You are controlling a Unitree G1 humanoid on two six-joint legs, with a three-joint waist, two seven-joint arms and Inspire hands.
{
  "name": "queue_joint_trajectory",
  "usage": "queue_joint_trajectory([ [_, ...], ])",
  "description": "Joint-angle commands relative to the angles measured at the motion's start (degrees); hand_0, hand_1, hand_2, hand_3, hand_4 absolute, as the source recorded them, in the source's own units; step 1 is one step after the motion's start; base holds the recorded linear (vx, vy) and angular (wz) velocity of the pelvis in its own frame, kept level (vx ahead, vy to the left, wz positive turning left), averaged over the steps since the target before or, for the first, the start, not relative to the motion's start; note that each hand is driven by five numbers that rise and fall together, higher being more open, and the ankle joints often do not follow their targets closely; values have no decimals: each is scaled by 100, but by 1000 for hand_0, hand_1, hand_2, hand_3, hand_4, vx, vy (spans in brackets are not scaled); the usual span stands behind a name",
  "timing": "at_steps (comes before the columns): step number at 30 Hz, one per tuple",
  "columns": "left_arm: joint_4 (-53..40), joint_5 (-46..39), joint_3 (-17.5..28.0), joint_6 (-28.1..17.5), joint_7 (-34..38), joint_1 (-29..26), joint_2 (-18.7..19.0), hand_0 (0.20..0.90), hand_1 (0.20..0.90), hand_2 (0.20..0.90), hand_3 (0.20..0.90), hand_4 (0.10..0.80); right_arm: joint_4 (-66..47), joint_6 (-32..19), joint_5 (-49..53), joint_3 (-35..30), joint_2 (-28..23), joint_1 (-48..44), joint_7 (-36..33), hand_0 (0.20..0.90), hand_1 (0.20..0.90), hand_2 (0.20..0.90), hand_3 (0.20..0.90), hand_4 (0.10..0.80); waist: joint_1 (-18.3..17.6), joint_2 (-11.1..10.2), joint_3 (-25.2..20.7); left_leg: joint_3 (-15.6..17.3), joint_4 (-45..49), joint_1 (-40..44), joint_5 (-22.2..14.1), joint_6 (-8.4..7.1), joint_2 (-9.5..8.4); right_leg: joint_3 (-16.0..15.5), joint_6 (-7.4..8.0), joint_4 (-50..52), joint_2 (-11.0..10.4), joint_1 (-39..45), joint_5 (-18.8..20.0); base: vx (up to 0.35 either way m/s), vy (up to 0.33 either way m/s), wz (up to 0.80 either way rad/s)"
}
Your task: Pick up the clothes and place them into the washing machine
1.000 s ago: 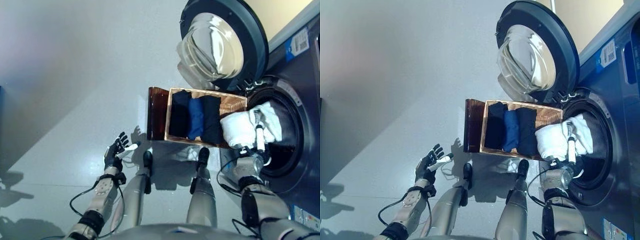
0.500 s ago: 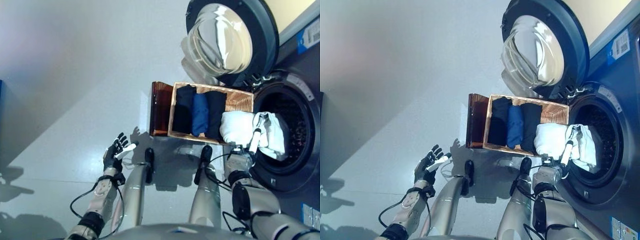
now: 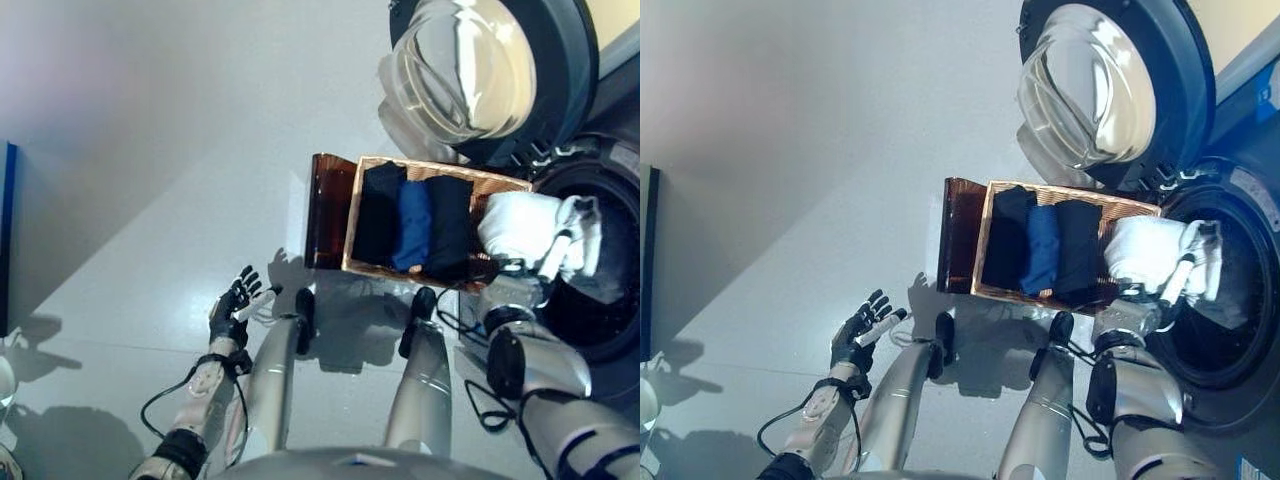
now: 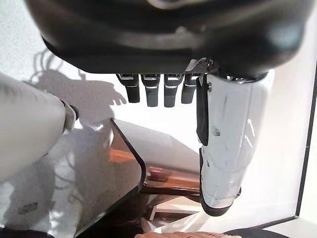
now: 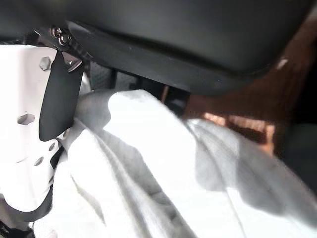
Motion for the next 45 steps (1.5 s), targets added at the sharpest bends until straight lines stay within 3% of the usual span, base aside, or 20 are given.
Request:
queue_joint_trajectory([
  [1, -513, 154, 180, -364, -4, 189, 370, 900, 900, 900, 900, 800, -182, -763, 174, -241, -1169, -203, 121, 200, 200, 200, 200, 300, 48, 284, -274, -359, -35, -69, 123, -459, 204, 197, -347, 372, -57, 324, -133, -88, 40, 12],
  [8, -530, 154, 185, -381, 39, 171, 406, 900, 900, 900, 900, 800, 15, -931, 494, -598, -1661, -247, -24, 200, 200, 200, 200, 300, 56, 499, -363, -245, -27, -171, 112, -423, 125, 330, -315, 403, -140, 160, -108, -4, 50, 11],
  [17, -384, 44, 137, -398, 46, 14, 292, 900, 900, 900, 900, 800, -19, -1051, 858, -931, -1429, 96, 154, 200, 200, 200, 200, 300, -34, 689, -410, -130, 131, -162, -89, -399, 93, 526, -277, 565, -174, 88, -238, 18, 46, -2],
  [33, -222, 158, 307, -431, 81, 127, 486, 900, 900, 900, 900, 800, -140, -1158, 324, -928, -2515, 149, -115, 200, 200, 200, 200, 300, -169, 589, -471, 34, -18, -195, 60, -383, 105, 542, -263, 322, -180, 21, 18, -11, 9, -4],
  [45, -226, 45, 382, -441, 69, 239, 425, 900, 900, 900, 900, 800, -138, -1134, 134, -905, -3027, -69, -368, 200, 200, 200, 200, 300, -121, 854, -520, 142, -28, -208, 67, -369, 89, 688, -234, 415, -237, -113, -17, 5, 23, -2],
])
